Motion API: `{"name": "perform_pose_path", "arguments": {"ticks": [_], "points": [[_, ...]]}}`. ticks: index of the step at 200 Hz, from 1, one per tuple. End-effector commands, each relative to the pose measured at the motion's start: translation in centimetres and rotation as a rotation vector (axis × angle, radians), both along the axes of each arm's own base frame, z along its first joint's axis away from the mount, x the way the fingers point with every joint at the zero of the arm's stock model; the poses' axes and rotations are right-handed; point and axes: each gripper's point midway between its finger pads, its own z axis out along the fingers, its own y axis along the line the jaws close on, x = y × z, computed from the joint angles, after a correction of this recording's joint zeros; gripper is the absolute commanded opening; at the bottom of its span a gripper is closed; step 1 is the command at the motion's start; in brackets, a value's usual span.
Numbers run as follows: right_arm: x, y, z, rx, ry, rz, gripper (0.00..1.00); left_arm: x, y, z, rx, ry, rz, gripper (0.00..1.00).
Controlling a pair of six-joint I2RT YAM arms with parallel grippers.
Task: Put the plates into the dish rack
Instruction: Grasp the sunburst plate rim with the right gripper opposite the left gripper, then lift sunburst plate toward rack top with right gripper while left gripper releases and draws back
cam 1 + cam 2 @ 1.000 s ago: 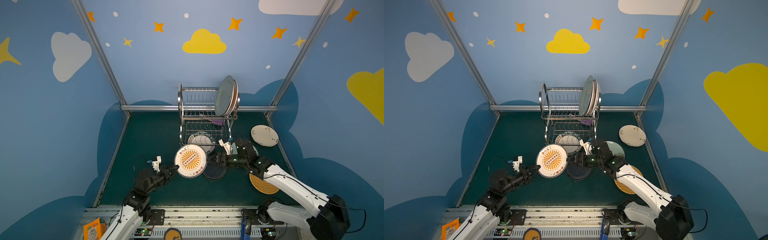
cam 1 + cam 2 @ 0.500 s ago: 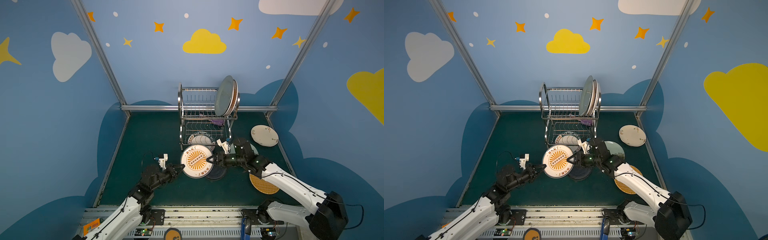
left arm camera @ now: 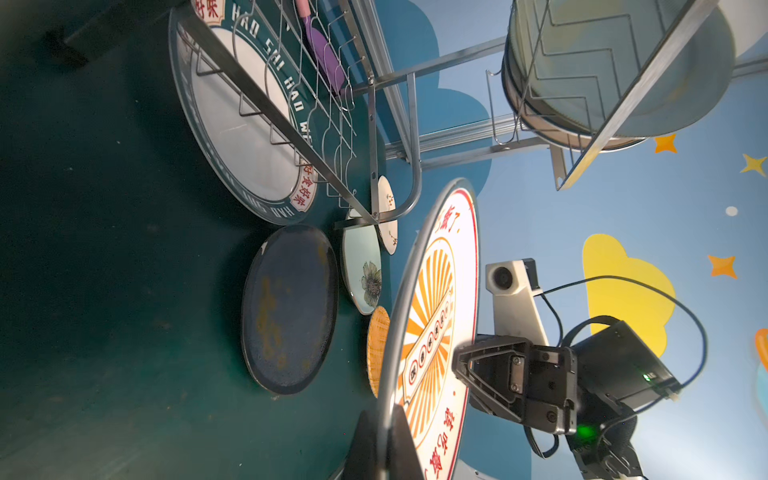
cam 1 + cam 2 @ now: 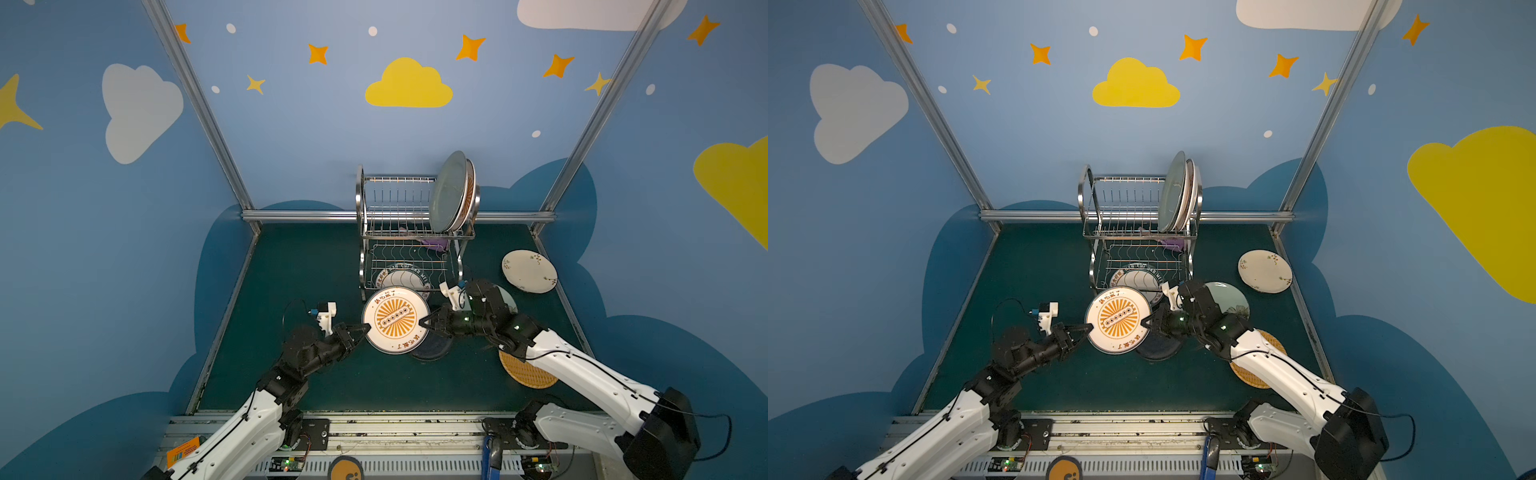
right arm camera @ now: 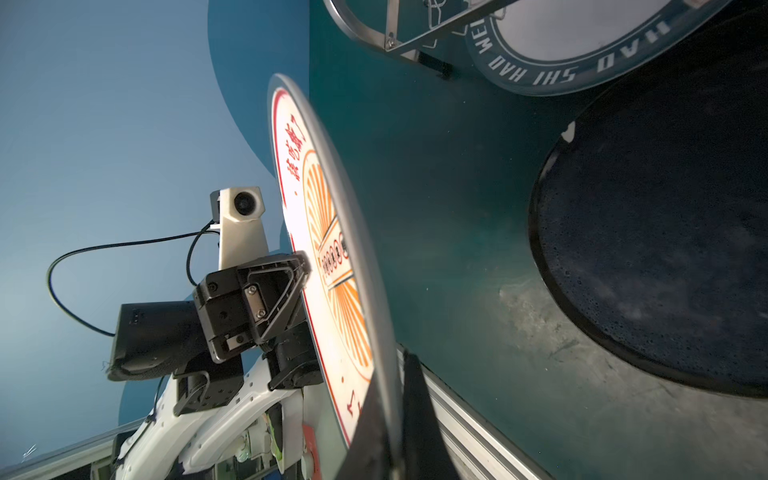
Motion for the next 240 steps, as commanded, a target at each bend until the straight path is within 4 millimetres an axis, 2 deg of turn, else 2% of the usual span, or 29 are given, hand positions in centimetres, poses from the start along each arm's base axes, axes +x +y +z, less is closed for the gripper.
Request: {"name": "perform_pose_path", "arguments": {"ticks": [1, 11, 19, 32, 46, 56, 71, 94, 105, 125, 150, 162, 185, 200, 219, 240], "points": [[0.7, -0.3, 0.9, 0.027, 0.027, -0.112, 0.0, 0.4, -0.1, 1.1, 0.049, -0.071, -0.006, 0.22], [0.8, -0.4, 0.7, 0.018, 0.038, -0.141, 0.0, 0.6, 0.0, 0.9, 0.073, -0.069, 0.0, 0.44], [1.0, -0.8, 0.8, 0.008, 0.031, -0.165, 0.0, 0.7, 0.1, 0.9, 0.093, -0.072, 0.001, 0.55], [1.4, -1.6, 1.2, -0.016, 0.01, -0.21, 0.0, 0.7, 0.6, 1.0, 0.139, -0.064, 0.013, 0.79], [1.6, -2.6, 2.2, -0.043, -0.032, -0.245, 0.0, 0.7, 2.0, 1.2, 0.232, -0.048, 0.062, 1.0], [1.8, -3.2, 3.3, -0.061, -0.075, -0.259, 0.0, 0.4, 3.6, 1.7, 0.315, -0.037, 0.11, 1.0], [1.8, -4.2, 4.6, -0.109, -0.134, -0.278, 0.0, -0.2, 5.6, 3.8, 0.411, -0.084, 0.159, 1.0], [1.8, -5.6, 6.6, -0.193, -0.203, -0.309, 0.0, -1.6, 7.3, 6.9, 0.526, -0.173, 0.158, 1.0], [1.9, -6.3, 7.6, -0.221, -0.227, -0.338, 0.0, -1.9, 8.2, 7.3, 0.606, -0.191, 0.156, 1.0], [2.3, -7.2, 10.1, -0.254, -0.311, -0.383, 0.0, -1.9, 9.9, 6.4, 0.727, -0.163, 0.188, 1.0], [2.5, -7.2, 14.4, -0.262, -0.442, -0.395, 0.0, -1.8, 9.7, 4.2, 0.732, -0.131, 0.178, 1.0], [2.7, -7.7, 16.2, -0.297, -0.495, -0.428, 0.0, -2.0, 9.1, 4.5, 0.716, -0.145, 0.144, 1.0], [3.3, -8.2, 19.7, -0.356, -0.589, -0.501, 0.0, -2.1, 9.1, 4.6, 0.703, -0.161, 0.144, 1.0], [3.8, -7.6, 22.0, -0.371, -0.653, -0.516, 0.0, -2.7, 8.8, 5.0, 0.685, -0.195, 0.12, 1.0], [4.8, -6.6, 25.1, -0.419, -0.784, -0.536, 0.0, -3.1, 9.5, 5.5, 0.667, -0.228, 0.162, 1.0], [6.4, -6.4, 28.1, -0.494, -0.863, -0.628, 0.0, -3.5, 9.8, 6.3, 0.639, -0.274, 0.186, 1.0]]}}
